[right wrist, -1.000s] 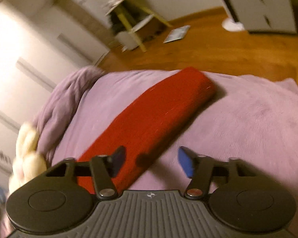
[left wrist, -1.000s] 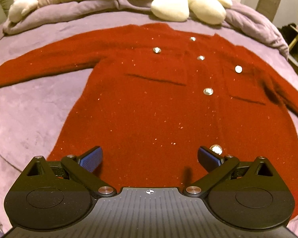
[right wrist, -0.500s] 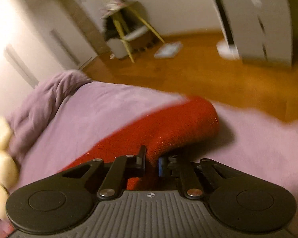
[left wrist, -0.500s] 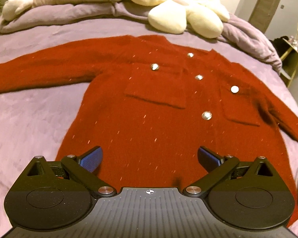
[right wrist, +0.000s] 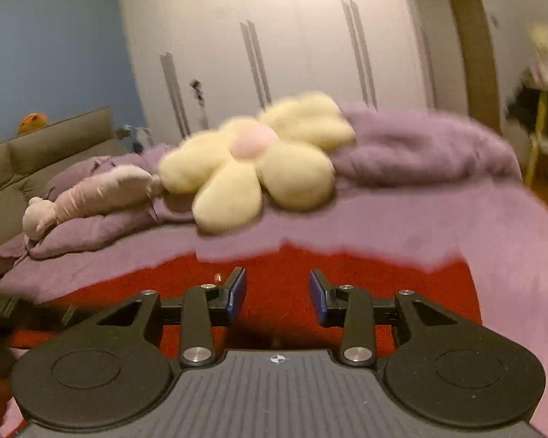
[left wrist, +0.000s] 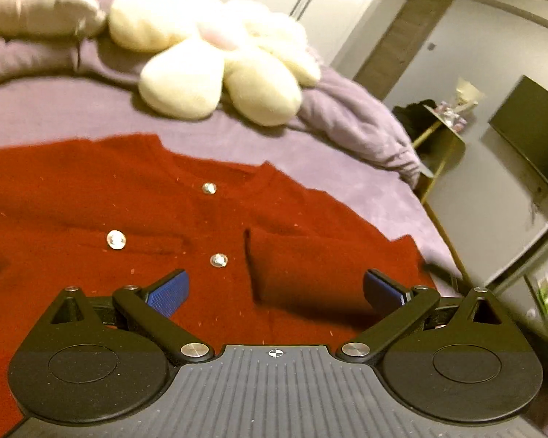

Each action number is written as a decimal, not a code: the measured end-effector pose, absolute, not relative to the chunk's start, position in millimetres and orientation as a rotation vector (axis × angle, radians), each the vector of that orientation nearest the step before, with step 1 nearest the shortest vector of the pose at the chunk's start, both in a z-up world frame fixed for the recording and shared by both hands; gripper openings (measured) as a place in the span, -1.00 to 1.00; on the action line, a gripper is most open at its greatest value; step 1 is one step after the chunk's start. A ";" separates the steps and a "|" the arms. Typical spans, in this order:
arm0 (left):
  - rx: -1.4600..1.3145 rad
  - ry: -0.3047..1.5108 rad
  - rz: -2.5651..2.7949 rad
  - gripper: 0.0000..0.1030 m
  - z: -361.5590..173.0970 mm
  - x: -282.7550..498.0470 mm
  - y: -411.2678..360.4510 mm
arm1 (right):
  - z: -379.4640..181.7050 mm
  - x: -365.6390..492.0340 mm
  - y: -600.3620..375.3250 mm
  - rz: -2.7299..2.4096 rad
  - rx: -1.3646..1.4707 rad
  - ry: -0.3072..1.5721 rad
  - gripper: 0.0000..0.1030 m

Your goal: Fold small clothes

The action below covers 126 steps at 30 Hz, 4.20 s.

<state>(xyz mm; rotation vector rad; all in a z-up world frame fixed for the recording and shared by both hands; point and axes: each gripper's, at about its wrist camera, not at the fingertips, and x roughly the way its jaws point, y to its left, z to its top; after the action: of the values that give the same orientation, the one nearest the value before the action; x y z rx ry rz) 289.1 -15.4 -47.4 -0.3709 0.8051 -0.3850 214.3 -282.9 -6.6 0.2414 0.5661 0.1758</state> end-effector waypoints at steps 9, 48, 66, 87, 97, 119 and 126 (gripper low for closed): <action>-0.548 0.986 -0.395 0.49 -106.3 360.8 -33.7 | -73.2 145.8 -324.1 0.035 0.427 0.728 -0.31; -0.448 0.909 -0.186 -0.79 -118.0 378.0 87.5 | -117.4 221.2 -334.1 0.008 0.934 0.822 -0.27; -0.431 0.805 -0.107 -0.80 -95.4 376.6 128.7 | -150.6 246.2 -331.7 -0.007 1.309 0.697 -0.82; -0.287 0.855 -0.089 -0.76 -120.9 382.1 105.8 | -104.4 264.8 -262.8 -0.079 0.092 0.749 -0.81; -0.314 0.753 -0.021 -0.32 -91.7 348.0 131.8 | -43.9 212.4 -278.5 -0.111 0.127 0.653 -0.13; -0.250 0.848 -0.050 0.25 -113.5 347.9 89.0 | -86.2 286.9 -204.1 -0.003 -0.112 0.796 -0.70; -0.302 0.898 -0.003 0.51 -119.0 343.8 96.5 | -108.5 280.3 -179.7 0.090 -0.085 0.851 -0.62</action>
<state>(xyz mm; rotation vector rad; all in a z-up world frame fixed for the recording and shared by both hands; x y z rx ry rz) 343.8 96.5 -119.0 -0.3020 0.8976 -0.0029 280.3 -179.7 -108.5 -0.0847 0.8515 0.0903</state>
